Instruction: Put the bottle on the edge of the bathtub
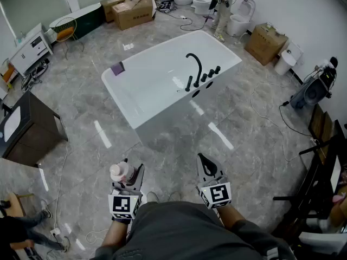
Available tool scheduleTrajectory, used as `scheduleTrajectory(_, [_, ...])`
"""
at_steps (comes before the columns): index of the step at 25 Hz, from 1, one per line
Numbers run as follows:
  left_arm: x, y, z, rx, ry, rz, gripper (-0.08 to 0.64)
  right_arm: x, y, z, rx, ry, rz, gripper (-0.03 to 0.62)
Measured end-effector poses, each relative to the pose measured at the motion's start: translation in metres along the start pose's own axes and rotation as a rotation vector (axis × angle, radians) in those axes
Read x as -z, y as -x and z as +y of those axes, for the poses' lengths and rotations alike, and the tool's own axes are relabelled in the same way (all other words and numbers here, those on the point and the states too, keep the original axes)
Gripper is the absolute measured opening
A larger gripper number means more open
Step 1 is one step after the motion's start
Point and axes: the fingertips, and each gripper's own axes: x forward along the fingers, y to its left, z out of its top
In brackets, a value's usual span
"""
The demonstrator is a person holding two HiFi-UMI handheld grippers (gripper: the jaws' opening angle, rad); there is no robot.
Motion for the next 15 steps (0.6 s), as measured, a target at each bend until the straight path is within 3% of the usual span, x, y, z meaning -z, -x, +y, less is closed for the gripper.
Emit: scheduleTrajectory(15, [0.0, -0.013, -0.013, 0.016, -0.012, -0.027, 0.233, 0.01, 0.008, -0.019, -0.002, -0.037, 0.0, 0.0])
